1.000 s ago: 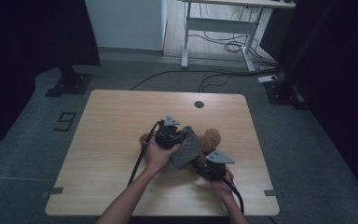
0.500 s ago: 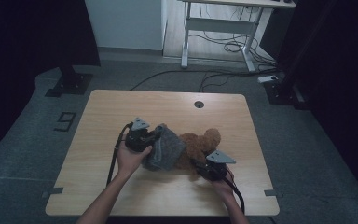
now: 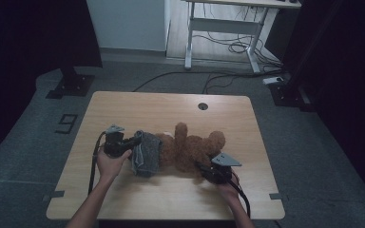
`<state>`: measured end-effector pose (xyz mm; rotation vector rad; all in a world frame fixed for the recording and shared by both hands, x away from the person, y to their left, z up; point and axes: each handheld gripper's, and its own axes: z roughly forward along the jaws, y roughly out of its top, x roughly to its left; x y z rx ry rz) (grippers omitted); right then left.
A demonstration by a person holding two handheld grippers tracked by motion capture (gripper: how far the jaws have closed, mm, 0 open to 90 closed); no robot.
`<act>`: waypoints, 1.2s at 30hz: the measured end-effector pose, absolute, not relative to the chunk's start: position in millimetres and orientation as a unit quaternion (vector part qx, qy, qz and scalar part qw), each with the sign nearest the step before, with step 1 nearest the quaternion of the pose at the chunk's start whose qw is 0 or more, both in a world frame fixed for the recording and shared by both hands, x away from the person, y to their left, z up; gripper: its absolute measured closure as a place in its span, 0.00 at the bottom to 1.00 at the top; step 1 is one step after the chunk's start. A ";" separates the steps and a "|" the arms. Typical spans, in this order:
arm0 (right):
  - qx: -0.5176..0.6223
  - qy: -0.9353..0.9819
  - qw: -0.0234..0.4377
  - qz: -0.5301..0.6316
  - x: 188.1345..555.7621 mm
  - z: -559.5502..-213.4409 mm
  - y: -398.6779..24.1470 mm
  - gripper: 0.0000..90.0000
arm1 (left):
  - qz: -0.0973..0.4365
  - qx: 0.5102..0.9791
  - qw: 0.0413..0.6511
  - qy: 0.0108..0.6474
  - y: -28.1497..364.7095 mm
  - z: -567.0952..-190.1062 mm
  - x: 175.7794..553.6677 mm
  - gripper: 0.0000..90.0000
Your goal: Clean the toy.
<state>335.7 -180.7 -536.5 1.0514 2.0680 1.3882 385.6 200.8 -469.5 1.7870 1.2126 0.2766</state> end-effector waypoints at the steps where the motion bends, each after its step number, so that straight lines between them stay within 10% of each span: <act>1: 0.380 0.747 0.217 0.501 335.7 -536.5 -180.7 0.58 | 0.113 0.725 0.474 0.487 198.4 -466.0 383.9 0.90; 17: 0.387 0.741 0.218 0.505 334.4 -538.1 -181.6 0.58 | -0.011 0.770 0.541 0.337 13.4 -399.5 394.2 0.90; 21: 0.387 0.740 0.218 0.506 333.8 -538.6 -181.5 0.58 | 0.066 0.817 0.447 0.358 -31.2 -421.6 416.9 0.90; 36: 0.387 0.739 0.223 0.505 333.9 -539.3 -179.9 0.58 | 0.167 0.828 0.381 0.375 39.5 -440.2 408.5 0.90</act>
